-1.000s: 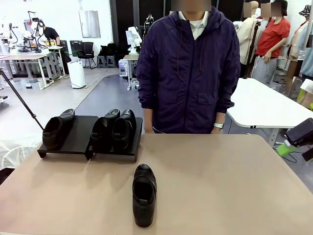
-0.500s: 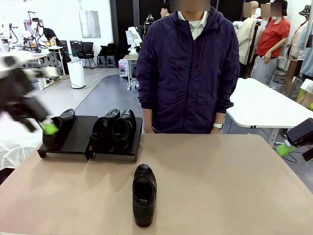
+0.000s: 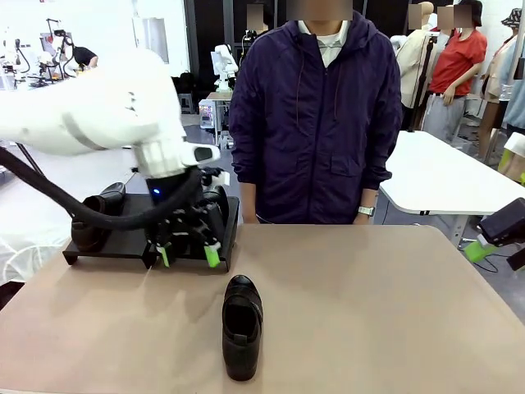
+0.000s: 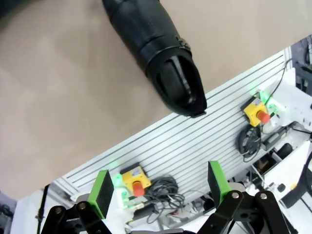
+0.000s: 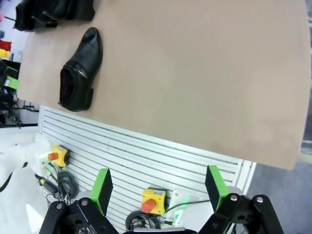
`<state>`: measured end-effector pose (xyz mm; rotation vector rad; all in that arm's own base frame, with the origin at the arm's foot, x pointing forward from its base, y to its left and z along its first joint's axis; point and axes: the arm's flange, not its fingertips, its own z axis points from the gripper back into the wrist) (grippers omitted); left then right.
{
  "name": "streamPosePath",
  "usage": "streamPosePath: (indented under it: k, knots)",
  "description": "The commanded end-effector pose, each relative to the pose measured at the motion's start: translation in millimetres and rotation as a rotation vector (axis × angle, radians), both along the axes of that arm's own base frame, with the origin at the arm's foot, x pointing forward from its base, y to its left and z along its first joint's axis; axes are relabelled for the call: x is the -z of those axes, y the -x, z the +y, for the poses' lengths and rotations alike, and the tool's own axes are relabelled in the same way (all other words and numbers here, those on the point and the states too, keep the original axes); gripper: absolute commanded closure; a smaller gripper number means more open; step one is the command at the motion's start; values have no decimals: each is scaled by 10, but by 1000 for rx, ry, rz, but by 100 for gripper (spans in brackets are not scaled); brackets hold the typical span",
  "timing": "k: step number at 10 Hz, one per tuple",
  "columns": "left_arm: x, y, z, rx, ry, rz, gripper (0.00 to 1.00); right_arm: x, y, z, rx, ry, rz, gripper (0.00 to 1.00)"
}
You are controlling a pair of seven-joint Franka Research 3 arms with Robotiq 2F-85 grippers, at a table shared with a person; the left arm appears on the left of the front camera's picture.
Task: Organize the shoes by placing them on the stand.
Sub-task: Place the Shoe from the middle of the table onto the Shoes Stand.
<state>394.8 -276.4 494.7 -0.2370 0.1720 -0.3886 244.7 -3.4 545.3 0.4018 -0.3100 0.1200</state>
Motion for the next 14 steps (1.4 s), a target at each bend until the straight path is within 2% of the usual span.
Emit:
streamPosePath:
  k: [1,2,3,7,8,9,11,12,14]
  knots:
    - [27,-64,-92,-104,29,21,0,35,7,-5,-2,-6,1,0]
    - [-99,-92,11,-96,30,-37,0,35,7,-5,-2,-6,1,0]
    - [119,-50,-90,-35,-2,21,0,35,7,-5,-2,-6,1,0]
    - [122,-80,-110,-50,0,16,0,35,7,-5,-2,-6,1,0]
    - [218,35,-49,-53,34,9,0,35,7,-5,-2,-6,1,0]
    - [343,269,-46,-189,-26,-64,0,35,7,-5,-2,-6,1,0]
    - [629,638,-66,-331,-48,-138,0,35,7,-5,-2,-6,1,0]
    - [768,716,-132,-373,-61,-173,0,35,7,-5,-2,-6,1,0]
    - [1008,662,-233,-478,-98,-237,0,35,7,-5,-2,-6,1,0]
